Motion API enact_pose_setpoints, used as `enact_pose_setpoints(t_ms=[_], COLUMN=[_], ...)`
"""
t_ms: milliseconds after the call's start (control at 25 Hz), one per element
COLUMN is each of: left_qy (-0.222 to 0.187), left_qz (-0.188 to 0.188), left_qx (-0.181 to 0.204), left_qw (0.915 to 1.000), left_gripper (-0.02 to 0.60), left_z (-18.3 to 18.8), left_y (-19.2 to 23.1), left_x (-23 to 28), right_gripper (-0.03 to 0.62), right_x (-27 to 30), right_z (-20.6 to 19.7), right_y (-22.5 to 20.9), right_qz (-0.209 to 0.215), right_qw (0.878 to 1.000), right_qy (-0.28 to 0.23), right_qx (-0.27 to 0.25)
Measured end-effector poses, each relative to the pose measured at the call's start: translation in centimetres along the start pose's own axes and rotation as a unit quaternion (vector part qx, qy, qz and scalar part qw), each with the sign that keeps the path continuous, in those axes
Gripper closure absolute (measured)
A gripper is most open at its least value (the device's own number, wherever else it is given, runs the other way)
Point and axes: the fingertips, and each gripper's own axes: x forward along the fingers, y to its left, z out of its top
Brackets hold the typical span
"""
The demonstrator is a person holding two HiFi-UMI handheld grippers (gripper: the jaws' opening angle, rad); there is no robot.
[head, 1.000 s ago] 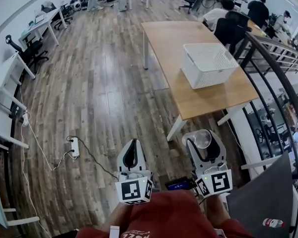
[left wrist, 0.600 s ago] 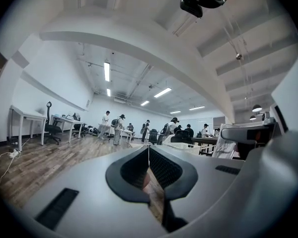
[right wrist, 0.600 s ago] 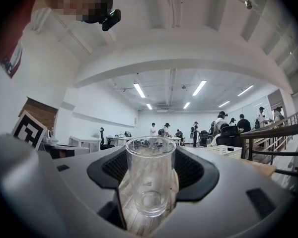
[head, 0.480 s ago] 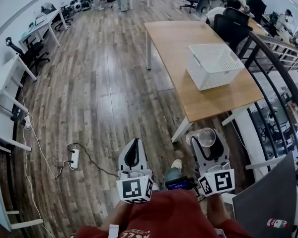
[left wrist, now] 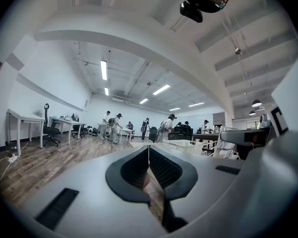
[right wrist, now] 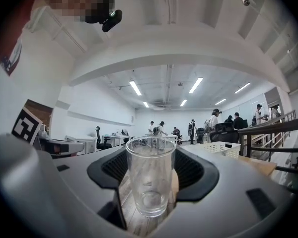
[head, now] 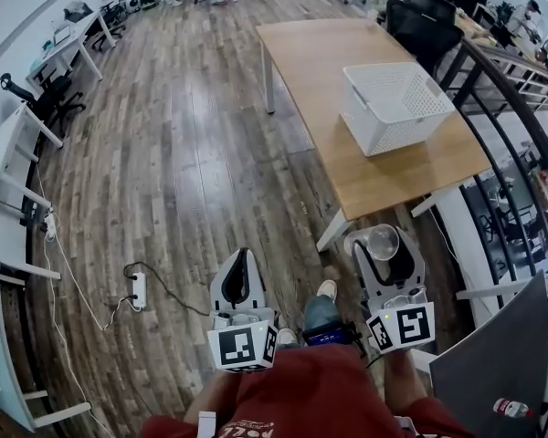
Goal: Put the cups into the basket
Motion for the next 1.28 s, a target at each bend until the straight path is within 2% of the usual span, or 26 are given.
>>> enact_pose_setpoints(t_ms=[560, 1280], left_qy=[0.018, 0.023], left_qz=[-0.043, -0.103], left_qx=[-0.003, 0.016], left_qw=[0.9989, 0.9943], left_gripper=[0.574, 0.573], left_z=[-0.7, 0.2], left_y=[-4.8, -16.3], left_x=[7.2, 21.4], right_gripper=[0.312, 0.312], right_x=[2.0, 5.7], right_z=[-0.7, -0.1], right_y=[-6.4, -22.2], right_qz=[-0.035, -0.096], right_qw=[0.999, 0.995], right_qy=[0.011, -0.003], right_qx=[0.014, 0.029])
